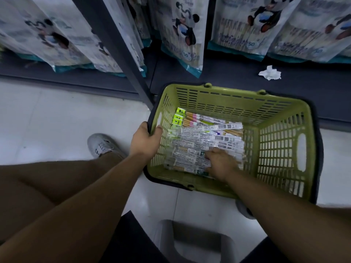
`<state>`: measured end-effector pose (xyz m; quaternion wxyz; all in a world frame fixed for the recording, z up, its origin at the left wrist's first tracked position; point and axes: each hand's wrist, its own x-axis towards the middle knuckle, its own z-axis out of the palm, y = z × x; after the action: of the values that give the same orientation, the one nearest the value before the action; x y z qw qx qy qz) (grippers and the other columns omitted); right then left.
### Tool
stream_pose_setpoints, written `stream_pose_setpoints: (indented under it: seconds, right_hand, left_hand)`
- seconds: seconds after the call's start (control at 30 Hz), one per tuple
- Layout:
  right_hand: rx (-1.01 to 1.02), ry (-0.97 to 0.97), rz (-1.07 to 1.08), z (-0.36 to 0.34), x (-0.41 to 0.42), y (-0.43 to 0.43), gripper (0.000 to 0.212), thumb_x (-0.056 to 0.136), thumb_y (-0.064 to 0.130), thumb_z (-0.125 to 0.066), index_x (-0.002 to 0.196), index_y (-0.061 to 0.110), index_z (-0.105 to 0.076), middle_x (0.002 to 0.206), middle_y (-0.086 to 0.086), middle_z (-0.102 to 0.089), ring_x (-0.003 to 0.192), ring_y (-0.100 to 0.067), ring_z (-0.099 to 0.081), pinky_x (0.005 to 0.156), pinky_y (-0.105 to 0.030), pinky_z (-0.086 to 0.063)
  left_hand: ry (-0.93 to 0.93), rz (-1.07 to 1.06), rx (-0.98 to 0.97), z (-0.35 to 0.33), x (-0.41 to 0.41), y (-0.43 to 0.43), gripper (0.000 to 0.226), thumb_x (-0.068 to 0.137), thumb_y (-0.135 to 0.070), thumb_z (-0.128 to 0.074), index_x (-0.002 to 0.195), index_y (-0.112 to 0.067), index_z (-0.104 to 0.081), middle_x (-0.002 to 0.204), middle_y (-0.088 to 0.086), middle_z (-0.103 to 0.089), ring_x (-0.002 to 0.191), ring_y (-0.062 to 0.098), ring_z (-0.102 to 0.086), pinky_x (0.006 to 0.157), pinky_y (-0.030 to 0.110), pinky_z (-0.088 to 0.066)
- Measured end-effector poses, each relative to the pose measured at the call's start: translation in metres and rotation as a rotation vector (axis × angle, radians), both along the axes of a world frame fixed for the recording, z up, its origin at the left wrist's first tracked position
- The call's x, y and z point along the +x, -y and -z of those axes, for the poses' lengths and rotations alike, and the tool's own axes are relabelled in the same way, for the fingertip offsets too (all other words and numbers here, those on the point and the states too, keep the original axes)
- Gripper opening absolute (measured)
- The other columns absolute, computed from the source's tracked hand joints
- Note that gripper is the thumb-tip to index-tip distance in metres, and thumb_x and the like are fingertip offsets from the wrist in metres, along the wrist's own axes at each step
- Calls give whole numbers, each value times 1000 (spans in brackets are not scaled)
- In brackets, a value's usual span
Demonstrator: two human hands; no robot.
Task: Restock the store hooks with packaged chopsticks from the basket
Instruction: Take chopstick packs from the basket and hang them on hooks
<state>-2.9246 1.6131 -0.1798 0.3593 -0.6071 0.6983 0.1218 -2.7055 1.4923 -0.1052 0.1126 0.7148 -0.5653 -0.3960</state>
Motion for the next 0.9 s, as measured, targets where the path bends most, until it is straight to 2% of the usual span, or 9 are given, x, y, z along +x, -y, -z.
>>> stream_pose_setpoints:
  seconds: [0.1,0.3,0.4,0.5,0.6,0.7,0.77,0.83,0.9]
  right_hand:
    - [-2,-30,-35,0,-3,2,43,90,39,-70,128,21,-60,128,-6,-60,118,-25,-54,95,-36,-47]
    - [14,39,-7,-3,-12,0,30,95,34,-63,123,22,-66,117,-5,-63,110,-25,-60,77,-30,-43]
    - [20,173,149,-11,-21,1,8,94,32,-66,88,29,-61,84,4,-59,84,-22,-62,63,-30,-41]
    - [-85,356,376,-31,-25,12,27,94,26,-71,72,30,-55,68,6,-53,65,-17,-56,57,-29,-40]
    - [-225,583,594,-63,-16,32,12,92,24,-75,83,27,-68,73,-7,-66,63,-18,-65,52,-32,-51]
    - [-281,783,634,-91,1,51,10,87,22,-80,95,23,-74,85,-5,-75,71,-17,-71,58,-26,-56]
    - [-311,776,502,-103,11,58,13,85,24,-82,88,15,-73,75,-5,-69,62,-11,-59,57,-24,-48]
    - [-310,727,384,-106,19,59,21,83,26,-83,81,9,-70,68,-5,-57,59,-10,-48,55,-26,-38]
    - [-223,772,416,-103,20,58,14,85,31,-81,81,19,-74,71,1,-69,63,-9,-60,57,-21,-44]
  left_hand:
    - [-11,12,17,-2,1,0,28,97,-47,-55,91,-20,-55,83,1,-66,77,18,-63,73,36,-47]
    - [-64,19,108,-12,-1,2,23,96,-45,-58,100,-23,-54,91,3,-67,85,26,-67,79,41,-55]
    - [-105,-2,114,-18,-2,0,35,94,-41,-63,120,-22,-49,107,4,-65,99,28,-66,83,41,-55]
    - [38,77,-158,-25,-2,-6,57,92,-30,-68,140,-8,-45,135,13,-47,124,30,-48,107,44,-43]
    - [64,187,-384,-36,-13,-12,35,93,-22,-65,125,-8,-59,123,9,-54,112,25,-53,99,38,-46]
    - [-232,201,-42,-44,-33,-18,28,100,-31,-63,121,-14,-67,104,-4,-68,92,10,-64,89,24,-52]
    - [-538,83,258,-46,-42,-25,21,102,-33,-61,114,-18,-71,103,-4,-74,96,10,-69,93,30,-56]
    - [-735,-54,371,-43,-44,-31,16,104,-26,-59,102,-18,-72,98,-1,-78,94,15,-74,83,31,-61]
    - [-795,-171,373,-45,-41,-30,17,105,-20,-56,100,-12,-69,91,4,-79,87,19,-76,70,29,-62]
